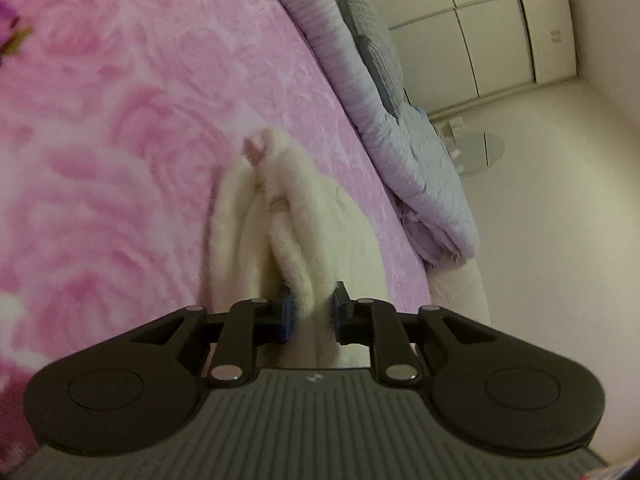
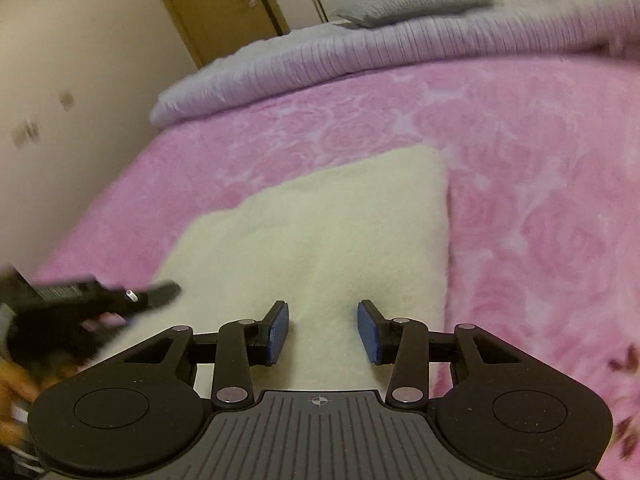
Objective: Fold clothes
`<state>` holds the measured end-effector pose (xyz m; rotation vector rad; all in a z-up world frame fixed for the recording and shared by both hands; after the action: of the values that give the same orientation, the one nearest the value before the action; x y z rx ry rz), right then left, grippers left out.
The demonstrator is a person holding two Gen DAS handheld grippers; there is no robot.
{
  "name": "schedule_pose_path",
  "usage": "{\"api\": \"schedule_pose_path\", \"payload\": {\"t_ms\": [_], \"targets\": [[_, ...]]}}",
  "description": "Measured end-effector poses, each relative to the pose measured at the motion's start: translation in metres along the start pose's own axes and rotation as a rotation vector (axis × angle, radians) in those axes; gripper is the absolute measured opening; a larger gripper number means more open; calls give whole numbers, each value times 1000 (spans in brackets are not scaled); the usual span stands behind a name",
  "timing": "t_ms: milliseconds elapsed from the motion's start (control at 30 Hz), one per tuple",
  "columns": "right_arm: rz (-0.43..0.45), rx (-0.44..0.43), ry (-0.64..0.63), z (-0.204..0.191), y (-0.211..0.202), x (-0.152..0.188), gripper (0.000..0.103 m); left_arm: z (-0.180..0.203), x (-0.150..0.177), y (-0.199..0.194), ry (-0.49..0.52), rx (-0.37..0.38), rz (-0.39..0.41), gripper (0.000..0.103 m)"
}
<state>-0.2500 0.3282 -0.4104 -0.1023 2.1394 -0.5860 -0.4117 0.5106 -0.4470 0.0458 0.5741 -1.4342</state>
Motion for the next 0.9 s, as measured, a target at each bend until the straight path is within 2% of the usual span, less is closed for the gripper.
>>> {"api": "schedule_pose_path", "payload": {"t_ms": [67,133,200,300,367,533,633,800,900], "targets": [[-2,-38,166,19,-9,-15,43,1,-1,-1,22,2,-7,14],[15,-15,260,42,-16,-28,43,0,-3,-4,31,5,-12,13],[19,41,255,59,-17,-29,42,2,-5,-4,52,9,-16,13],[-26,44,247,63,-11,-13,42,7,-11,2,114,21,-10,12],[-31,30,224,52,-9,-7,43,8,-14,-6,137,29,13,12],[-26,2,113,28,-4,-5,43,-8,-15,-16,133,-10,33,12],[-34,16,30,23,0,-1,43,-18,-10,-13,88,-7,38,13],[-71,-5,1,23,1,-8,43,-16,-18,-8,60,-12,8,16],[-61,-22,3,28,-1,-20,43,-12,-31,1,75,-32,-14,22]]}}
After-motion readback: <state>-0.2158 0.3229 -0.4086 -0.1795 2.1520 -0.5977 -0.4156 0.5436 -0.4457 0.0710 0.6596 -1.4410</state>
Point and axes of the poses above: each gripper's, at about its wrist camera, not at the fingertips, and y roughly the way its jaws point, z to its right, x to its underside, the point moved 8 cm from there along y, roughly the way its jaws point, and after that the axes turned 15 degrees about z, right-handed, at the moved point
